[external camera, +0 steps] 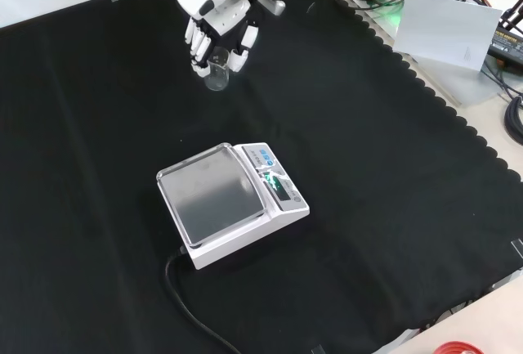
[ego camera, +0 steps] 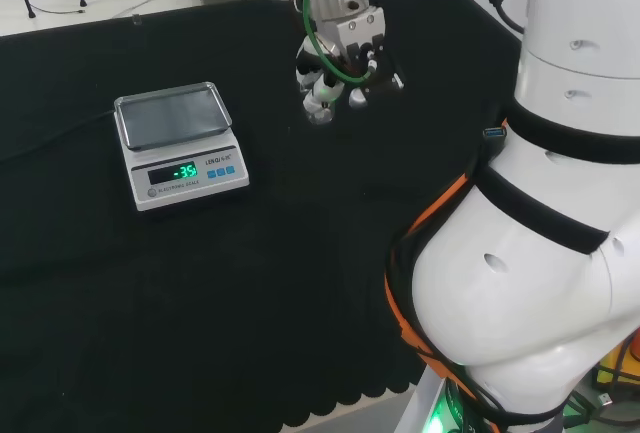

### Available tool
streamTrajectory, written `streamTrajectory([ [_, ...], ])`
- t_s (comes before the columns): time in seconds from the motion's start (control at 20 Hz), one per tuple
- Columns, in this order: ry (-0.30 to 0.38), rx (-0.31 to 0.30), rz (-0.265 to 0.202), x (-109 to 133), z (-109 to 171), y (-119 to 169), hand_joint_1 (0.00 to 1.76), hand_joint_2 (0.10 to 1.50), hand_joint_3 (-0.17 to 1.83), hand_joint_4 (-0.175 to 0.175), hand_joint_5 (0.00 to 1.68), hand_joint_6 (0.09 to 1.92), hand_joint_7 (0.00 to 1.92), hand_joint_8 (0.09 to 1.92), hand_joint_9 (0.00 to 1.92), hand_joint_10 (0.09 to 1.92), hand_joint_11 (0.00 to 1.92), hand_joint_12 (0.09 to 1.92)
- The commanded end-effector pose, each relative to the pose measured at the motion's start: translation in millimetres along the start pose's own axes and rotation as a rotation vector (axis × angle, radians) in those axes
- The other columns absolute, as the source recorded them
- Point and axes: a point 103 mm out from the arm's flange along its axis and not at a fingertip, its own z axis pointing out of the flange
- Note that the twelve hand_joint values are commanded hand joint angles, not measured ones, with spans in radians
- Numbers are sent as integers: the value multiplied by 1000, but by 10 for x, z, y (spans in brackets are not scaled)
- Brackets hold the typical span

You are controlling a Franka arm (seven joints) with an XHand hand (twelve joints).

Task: Put the beaker on the electronic balance.

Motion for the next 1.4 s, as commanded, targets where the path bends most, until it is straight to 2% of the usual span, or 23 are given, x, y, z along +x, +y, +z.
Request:
streamTrajectory([
  [0.05,-3,-18,-4,-10,-186,-74,1071,1140,-175,-45,796,811,706,689,1010,617,738,1211],
  [0.55,-35,-47,-17,80,-526,-86,1073,1142,-175,-43,808,811,724,688,1023,611,748,1204],
  [0.7,-46,-67,-46,192,-584,-62,1075,1143,-175,-42,811,811,732,687,1029,609,752,1201],
  [1.0,-24,-108,-118,467,-765,92,1077,1144,-175,-42,816,811,739,685,1037,605,757,1197],
  [1.4,-45,-103,-188,779,-816,360,1080,1146,-175,-42,823,811,747,682,1044,599,768,1189],
])
